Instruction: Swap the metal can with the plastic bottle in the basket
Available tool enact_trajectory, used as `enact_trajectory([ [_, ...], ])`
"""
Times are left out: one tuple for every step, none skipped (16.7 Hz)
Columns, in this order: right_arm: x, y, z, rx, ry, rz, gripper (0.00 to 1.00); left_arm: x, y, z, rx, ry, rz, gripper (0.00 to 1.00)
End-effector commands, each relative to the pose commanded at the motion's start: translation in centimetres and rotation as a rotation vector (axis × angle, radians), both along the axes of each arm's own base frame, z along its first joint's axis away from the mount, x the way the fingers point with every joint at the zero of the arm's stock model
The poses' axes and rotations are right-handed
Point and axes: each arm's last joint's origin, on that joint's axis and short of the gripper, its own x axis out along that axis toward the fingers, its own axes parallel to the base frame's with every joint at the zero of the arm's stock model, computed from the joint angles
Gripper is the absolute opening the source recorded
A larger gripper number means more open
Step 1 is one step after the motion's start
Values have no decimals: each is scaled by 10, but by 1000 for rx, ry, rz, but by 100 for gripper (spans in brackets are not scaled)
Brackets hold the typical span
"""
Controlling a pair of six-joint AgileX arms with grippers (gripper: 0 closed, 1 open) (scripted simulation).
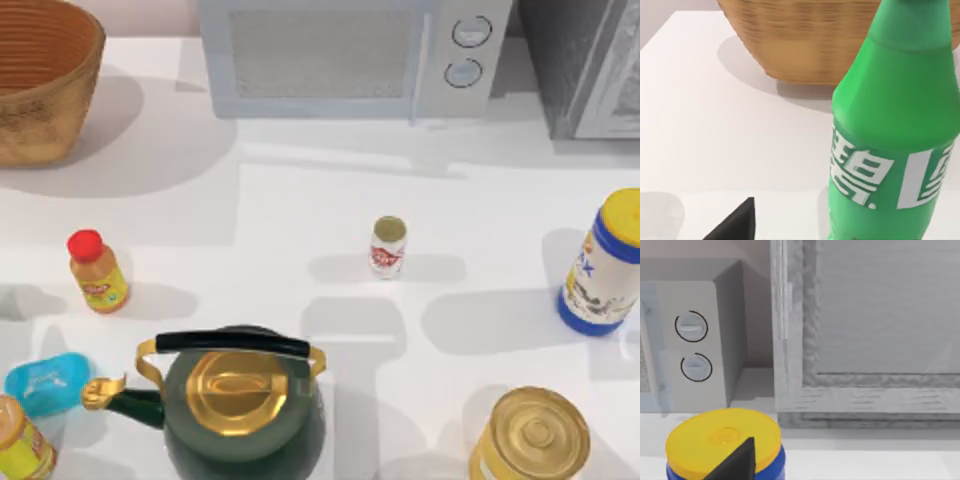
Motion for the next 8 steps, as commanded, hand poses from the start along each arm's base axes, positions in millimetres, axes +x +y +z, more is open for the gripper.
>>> enact_trajectory([
  [0, 0, 0, 0, 0, 0, 100, -1, -1, 0, -2, 4, -3, 100],
  [0, 0, 0, 0, 0, 0, 100, 0, -1, 0, -2, 3, -2, 100],
  [0, 0, 0, 0, 0, 0, 100, 3, -1, -1, -1, 2, -1, 100],
  [0, 0, 0, 0, 0, 0, 100, 9, 0, -1, 0, 1, 0, 100],
  [0, 0, 0, 0, 0, 0, 100, 15, 0, -2, 0, 0, 0, 100],
  [0, 0, 0, 0, 0, 0, 100, 23, 0, -4, 0, 0, 0, 100],
  [0, 0, 0, 0, 0, 0, 100, 31, 0, -6, 0, 0, -1, 100],
  [0, 0, 0, 0, 0, 0, 100, 39, -1, -7, 0, 0, -2, 100],
])
